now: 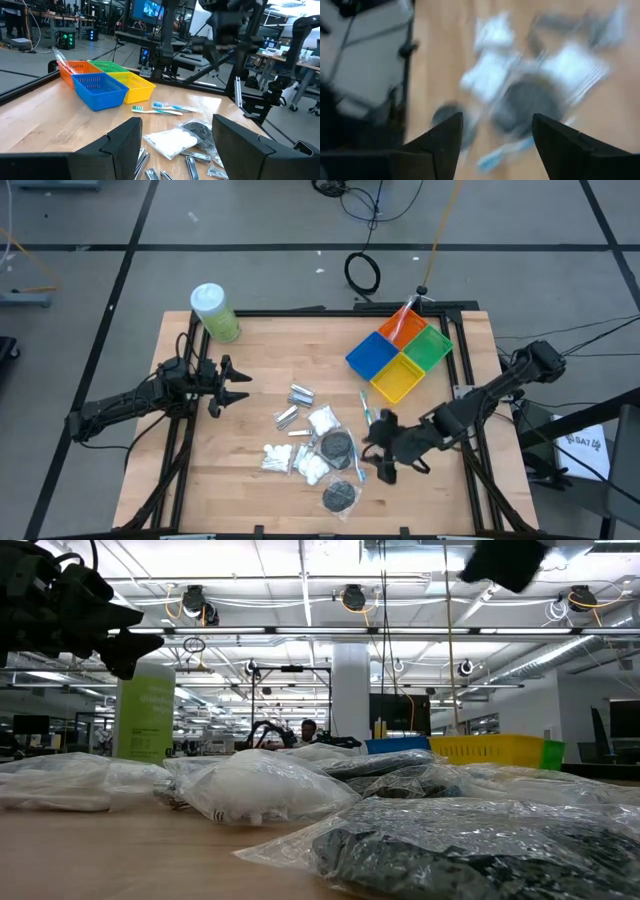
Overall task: Pick & Place Travel size toiletries
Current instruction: Put the right blue toothbrush into the orange bin
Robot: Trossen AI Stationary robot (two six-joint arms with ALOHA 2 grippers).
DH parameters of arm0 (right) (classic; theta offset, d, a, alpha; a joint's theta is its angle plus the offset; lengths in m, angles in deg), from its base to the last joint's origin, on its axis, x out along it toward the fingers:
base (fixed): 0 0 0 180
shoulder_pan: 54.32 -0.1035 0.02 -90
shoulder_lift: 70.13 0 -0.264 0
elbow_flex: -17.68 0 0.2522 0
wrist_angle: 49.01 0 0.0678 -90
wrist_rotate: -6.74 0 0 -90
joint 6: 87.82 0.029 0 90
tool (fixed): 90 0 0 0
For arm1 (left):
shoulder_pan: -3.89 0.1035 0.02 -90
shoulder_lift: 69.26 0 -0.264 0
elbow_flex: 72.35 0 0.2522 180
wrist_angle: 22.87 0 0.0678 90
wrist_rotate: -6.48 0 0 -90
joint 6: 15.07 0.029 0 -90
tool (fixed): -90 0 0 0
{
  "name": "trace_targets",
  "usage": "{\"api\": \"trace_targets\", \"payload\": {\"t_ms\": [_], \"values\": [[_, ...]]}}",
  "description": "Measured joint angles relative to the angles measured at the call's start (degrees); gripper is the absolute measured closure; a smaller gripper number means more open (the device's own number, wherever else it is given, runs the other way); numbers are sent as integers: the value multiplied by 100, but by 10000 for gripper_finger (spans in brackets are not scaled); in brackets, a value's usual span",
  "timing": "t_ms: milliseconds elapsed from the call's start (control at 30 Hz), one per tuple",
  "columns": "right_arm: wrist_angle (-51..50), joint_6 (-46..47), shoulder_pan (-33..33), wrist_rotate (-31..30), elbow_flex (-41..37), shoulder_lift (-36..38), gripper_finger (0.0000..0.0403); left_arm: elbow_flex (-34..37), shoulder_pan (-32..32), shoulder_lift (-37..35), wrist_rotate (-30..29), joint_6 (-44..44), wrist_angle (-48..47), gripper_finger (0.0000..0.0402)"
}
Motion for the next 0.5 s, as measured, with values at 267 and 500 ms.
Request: {"api": "trace_targets", "payload": {"t_ms": [267,500], "values": [[-2046,2097,486,106,2,-342,179,0,0,2,0,0,2,163],[-2592,2235,849,117,0,-1215,179,0,0,1,0,0,0,163]]}}
